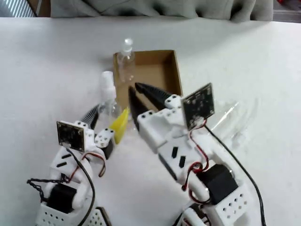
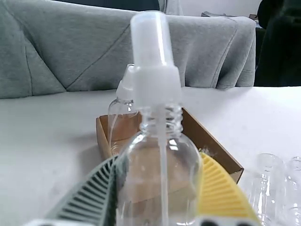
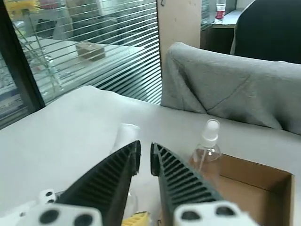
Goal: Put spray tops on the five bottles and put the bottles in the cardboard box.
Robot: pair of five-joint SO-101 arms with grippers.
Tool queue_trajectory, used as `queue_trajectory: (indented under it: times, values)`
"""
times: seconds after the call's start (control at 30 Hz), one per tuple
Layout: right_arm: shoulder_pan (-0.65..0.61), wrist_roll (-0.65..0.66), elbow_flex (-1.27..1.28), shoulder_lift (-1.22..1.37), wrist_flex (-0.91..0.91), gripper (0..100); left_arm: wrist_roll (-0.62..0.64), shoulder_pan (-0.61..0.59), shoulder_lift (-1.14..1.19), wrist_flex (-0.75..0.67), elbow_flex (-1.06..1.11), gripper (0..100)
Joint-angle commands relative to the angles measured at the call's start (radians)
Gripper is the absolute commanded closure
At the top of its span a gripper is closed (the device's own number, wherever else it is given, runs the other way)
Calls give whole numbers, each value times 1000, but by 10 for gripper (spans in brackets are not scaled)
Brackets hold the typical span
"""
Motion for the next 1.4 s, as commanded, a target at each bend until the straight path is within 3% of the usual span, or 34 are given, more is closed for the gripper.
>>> queue_trajectory:
  times: [0.0, 0.23, 0.47, 0.73, 0.93, 1.27, 1.37]
  values:
    - [51, 14, -11, -18, -45, 983, -11, -10, -13, -32, -17, 980]
    - [53, 21, 11, 249, -444, 982, -11, -1, -13, -44, -32, 980]
    - [39, 14, -253, 581, -441, 982, -14, -1, -13, -40, -26, 980]
    - [-67, 18, -364, 601, -188, 982, -14, -5, -13, -38, -25, 980]
    - [-64, 15, -370, 596, -13, 982, -14, -8, -13, -41, -20, 980]
    - [-59, 14, -365, 328, 77, 977, -14, -8, -13, -132, 44, 980]
    - [-7, 3, -362, 232, 143, 977, -14, -8, -13, -132, 44, 980]
